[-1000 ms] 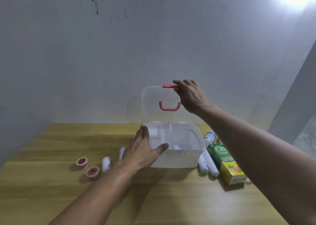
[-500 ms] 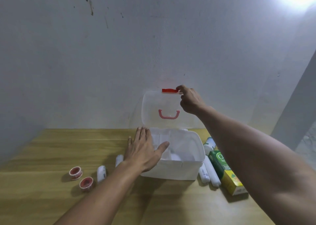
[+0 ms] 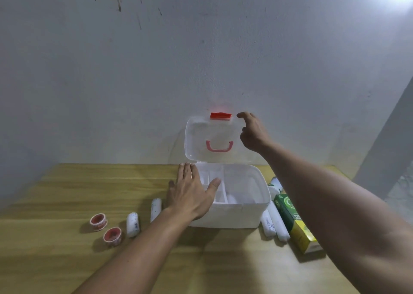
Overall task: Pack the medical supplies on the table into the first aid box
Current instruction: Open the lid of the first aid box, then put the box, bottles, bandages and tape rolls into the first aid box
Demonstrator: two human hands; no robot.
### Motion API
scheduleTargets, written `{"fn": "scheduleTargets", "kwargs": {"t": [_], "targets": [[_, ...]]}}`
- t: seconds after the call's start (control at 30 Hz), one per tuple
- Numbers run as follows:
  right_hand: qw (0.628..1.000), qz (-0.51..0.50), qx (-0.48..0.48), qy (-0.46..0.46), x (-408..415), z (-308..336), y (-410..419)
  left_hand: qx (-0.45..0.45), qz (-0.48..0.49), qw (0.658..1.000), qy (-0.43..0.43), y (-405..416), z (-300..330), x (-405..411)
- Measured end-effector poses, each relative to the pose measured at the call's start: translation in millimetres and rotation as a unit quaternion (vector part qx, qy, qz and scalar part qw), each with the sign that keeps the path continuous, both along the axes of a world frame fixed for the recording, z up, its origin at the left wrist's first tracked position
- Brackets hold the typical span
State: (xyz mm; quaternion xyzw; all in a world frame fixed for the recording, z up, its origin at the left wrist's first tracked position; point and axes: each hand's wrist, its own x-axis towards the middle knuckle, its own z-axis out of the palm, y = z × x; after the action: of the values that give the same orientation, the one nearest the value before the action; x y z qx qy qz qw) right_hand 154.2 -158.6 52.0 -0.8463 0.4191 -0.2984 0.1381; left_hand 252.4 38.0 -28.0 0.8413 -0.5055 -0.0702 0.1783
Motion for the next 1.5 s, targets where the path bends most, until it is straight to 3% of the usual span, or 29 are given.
{"fn": "scheduleTargets", "kwargs": {"t": [0.23, 0.37, 0.5, 0.63, 0.77, 1.0, 1.17, 1.3, 1.5], "targets": [[1.0, -0.002, -0.005, 0.015, -49, -18, 22, -0.049, -0.038, 0.996, 0.062, 2, 3, 7], [0.99, -0.039, 0.021, 0.133, -89, -34, 31, -0.021, -0.035, 0.999, 0.028, 1, 0, 7], [0.948, -0.087, 0.089, 0.292, -125, -40, 51, 0.022, -0.028, 0.997, -0.062, -1, 1, 7], [0.921, -0.117, 0.164, 0.335, -146, -43, 71, 0.07, -0.049, 0.985, -0.152, -2, 9, 7], [0.919, -0.123, 0.202, 0.315, -154, -49, 82, 0.085, -0.074, 0.989, -0.099, -3, 9, 8], [0.947, -0.142, 0.131, 0.256, -149, -7, 73, 0.085, -0.081, 0.99, -0.081, -5, 6, 9], [0.964, -0.073, 0.059, 0.25, -120, 41, 81, 0.095, -0.083, 0.989, -0.08, -6, 8, 7], [0.949, 0.008, 0.013, 0.314, -87, 46, 90, 0.098, -0.082, 0.988, -0.082, -7, 6, 9], [0.923, 0.069, 0.019, 0.378, -44, 17, 92, 0.1, -0.083, 0.988, -0.086, -6, 8, 7]]}}
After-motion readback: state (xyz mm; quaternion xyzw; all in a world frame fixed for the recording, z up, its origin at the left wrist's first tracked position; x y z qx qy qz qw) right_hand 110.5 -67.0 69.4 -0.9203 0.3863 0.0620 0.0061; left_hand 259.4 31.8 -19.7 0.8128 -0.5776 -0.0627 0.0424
